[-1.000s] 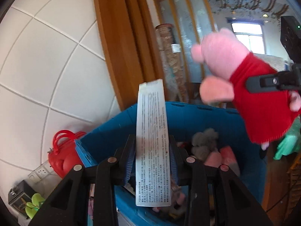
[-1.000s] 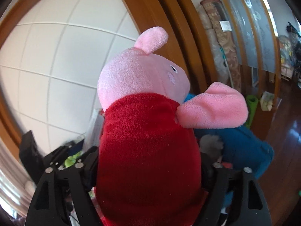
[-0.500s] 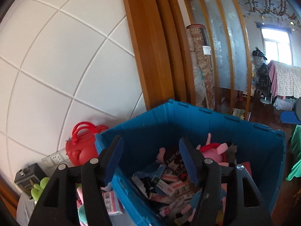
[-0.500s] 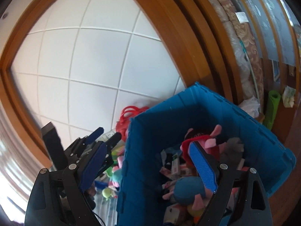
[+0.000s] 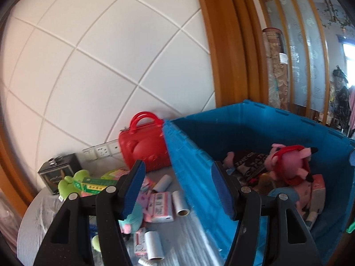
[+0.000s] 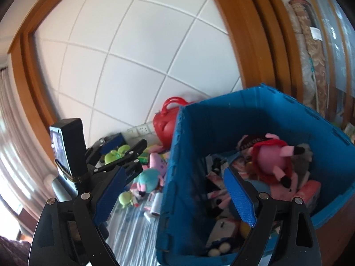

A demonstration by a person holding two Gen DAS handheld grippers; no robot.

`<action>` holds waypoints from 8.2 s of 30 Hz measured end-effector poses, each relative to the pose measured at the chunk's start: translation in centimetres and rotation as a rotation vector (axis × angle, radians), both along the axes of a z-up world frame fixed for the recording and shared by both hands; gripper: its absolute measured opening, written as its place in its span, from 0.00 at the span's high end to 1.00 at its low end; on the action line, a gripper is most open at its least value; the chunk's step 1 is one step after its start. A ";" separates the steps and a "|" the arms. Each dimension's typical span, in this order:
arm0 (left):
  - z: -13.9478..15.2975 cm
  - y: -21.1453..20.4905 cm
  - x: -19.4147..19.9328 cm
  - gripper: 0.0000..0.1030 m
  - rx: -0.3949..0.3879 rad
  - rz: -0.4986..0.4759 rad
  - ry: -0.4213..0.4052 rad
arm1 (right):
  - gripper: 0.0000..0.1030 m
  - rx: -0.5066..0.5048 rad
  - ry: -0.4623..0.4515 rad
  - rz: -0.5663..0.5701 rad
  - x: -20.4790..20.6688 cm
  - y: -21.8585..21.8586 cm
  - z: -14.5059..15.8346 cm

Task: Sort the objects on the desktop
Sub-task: 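Move both tools back over the table toward the blue feather duster, then grasp the blue feather duster with the right tool while the left tool approaches the pink tube, then grasp the pink ointment tube with the left tool while the right tool lifts the duster, then carry the tube and duster over the blue bin and open both tools, then move both tools back from the bin over the table items, then grasp the green ball plush with the left tool while the right tool grasps the pink-and-teal pig plush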

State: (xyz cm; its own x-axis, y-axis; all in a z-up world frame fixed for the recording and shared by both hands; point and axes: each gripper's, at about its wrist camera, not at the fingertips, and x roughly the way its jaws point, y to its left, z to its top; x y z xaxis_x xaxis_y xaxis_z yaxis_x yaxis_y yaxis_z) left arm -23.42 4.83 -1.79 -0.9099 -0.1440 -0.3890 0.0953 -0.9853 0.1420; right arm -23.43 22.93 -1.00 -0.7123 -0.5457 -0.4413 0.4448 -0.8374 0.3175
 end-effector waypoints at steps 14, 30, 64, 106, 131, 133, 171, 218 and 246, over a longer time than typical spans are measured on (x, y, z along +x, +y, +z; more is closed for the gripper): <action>-5.9 -22.1 7.1 0.41 -0.003 0.215 -0.099 | 0.03 0.097 -0.014 0.314 -1.0 -22.2 -4.4; -15.5 -47.3 13.6 0.41 0.125 0.575 -0.224 | 0.26 0.482 -0.226 0.824 -10.3 -55.7 -23.4; -32.1 -43.2 9.6 0.61 0.239 -0.030 -0.637 | 0.76 0.640 -0.361 0.856 -17.5 -65.9 -33.9; -15.3 -31.0 12.8 0.84 0.087 -0.237 -0.310 | 0.92 0.217 -0.403 0.390 -5.3 -35.3 -15.7; -13.5 -31.3 14.9 0.84 0.098 -0.183 -0.321 | 0.93 0.226 -0.417 0.405 -5.3 -38.1 -21.4; -12.0 -30.3 13.9 0.84 0.085 -0.216 -0.290 | 0.93 0.149 -0.343 0.379 -3.9 -35.6 -16.8; 6.5 11.3 -6.7 0.58 0.033 -0.175 -0.089 | 0.19 -0.005 -0.055 -0.138 -6.8 12.2 4.5; -8.4 -30.0 10.0 0.58 -0.003 0.165 -0.170 | 0.09 0.146 -0.096 -0.055 1.9 -21.4 -6.9; -29.1 -34.3 -5.7 0.54 0.047 -0.436 -0.569 | 0.09 0.211 -0.516 0.008 -22.7 -33.6 -24.0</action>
